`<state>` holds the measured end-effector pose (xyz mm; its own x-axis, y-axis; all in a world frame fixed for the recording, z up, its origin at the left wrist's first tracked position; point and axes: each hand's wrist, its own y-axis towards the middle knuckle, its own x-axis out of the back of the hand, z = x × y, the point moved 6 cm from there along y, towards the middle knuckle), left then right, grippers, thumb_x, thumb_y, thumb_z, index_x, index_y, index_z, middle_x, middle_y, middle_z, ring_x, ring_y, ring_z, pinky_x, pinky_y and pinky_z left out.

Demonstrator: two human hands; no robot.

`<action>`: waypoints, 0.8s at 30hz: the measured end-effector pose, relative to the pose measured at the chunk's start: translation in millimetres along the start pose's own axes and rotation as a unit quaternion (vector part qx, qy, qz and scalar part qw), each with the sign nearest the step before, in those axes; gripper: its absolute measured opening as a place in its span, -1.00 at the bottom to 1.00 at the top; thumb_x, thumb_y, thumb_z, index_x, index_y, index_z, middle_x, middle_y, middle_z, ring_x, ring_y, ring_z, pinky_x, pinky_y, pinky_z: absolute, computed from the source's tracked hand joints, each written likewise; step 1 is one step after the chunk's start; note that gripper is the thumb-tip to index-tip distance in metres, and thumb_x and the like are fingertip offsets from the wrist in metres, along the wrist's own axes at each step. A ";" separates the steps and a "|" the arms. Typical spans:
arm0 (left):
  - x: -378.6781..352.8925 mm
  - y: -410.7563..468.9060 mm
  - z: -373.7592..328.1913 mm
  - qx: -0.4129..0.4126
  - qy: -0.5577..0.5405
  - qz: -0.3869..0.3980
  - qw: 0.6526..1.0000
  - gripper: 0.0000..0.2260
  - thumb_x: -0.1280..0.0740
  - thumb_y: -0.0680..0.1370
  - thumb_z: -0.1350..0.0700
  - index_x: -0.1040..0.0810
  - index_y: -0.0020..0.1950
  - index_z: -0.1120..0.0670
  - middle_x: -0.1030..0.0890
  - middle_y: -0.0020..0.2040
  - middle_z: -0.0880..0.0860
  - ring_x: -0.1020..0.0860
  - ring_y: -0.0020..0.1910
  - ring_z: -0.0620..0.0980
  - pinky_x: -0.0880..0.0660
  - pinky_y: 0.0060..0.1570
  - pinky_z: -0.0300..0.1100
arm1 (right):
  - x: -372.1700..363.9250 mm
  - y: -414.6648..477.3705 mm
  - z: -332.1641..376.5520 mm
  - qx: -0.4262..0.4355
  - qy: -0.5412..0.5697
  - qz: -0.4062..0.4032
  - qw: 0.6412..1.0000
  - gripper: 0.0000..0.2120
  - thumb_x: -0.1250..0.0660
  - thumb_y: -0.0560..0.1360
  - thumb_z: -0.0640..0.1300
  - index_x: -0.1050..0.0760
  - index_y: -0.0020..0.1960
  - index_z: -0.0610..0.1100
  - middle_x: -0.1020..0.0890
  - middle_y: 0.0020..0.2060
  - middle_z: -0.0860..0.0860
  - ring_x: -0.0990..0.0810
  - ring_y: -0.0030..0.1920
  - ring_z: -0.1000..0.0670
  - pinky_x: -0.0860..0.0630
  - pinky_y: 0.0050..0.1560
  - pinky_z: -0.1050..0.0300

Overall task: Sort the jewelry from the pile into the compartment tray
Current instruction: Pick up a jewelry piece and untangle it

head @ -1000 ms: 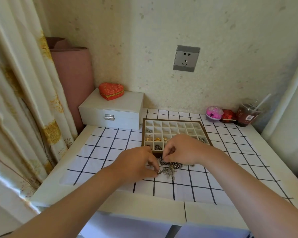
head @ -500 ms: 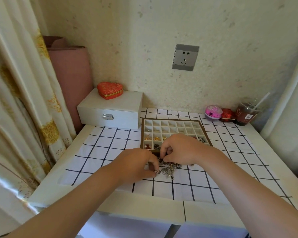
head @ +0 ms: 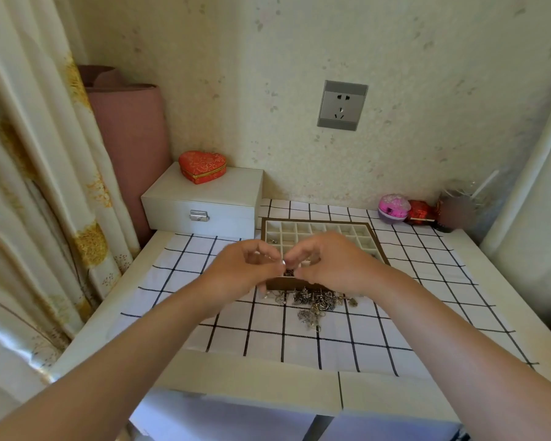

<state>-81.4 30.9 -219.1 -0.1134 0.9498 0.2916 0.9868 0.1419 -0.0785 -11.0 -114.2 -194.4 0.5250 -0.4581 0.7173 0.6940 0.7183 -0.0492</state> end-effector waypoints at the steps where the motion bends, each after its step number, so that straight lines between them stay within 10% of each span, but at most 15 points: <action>1: 5.3 1.6 0.7 0.022 -0.029 -0.011 0.999 -0.88 -0.48 0.50 0.06 -0.63 0.02 -0.02 -0.69 -0.22 -0.08 -0.55 -0.34 -0.16 -0.39 -0.33 -0.31 | 2.9 1.3 1.2 0.004 0.031 -0.018 0.999 -0.79 -0.48 0.49 -0.20 -0.69 0.03 0.08 -0.72 -0.08 0.20 -0.68 -0.12 0.21 -0.59 0.03 0.20; 6: 8.5 11.5 3.5 0.056 -0.134 0.001 0.989 -0.86 -0.44 0.54 0.03 -0.64 0.07 0.00 -0.68 -0.12 -0.05 -0.52 -0.28 -0.12 -0.37 -0.35 -0.28 | 10.9 5.6 10.1 0.005 0.159 -0.094 0.983 -0.88 -0.48 0.50 -0.17 -0.68 0.02 -0.02 -0.74 -0.19 0.08 -0.67 -0.32 0.06 -0.48 -0.44 0.25; 24: 18.9 60.6 -5.1 0.057 -0.184 0.003 0.981 -0.81 -0.43 0.54 0.07 -0.66 0.14 0.03 -0.70 0.09 0.08 -0.57 -0.29 -0.17 -0.44 -0.39 -0.33 | 27.2 53.9 -1.2 -0.022 0.176 -0.174 0.969 -0.83 -0.57 0.41 -0.16 -0.71 0.00 -0.07 -0.71 -0.33 0.09 -0.53 -0.45 0.08 -0.49 -0.43 0.30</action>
<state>-23.2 56.1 -213.4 -0.1619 0.9842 -0.0721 0.9707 0.1457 -0.1909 41.2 -88.5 -178.4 0.3846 -0.8244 0.4153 0.8755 0.4683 0.1188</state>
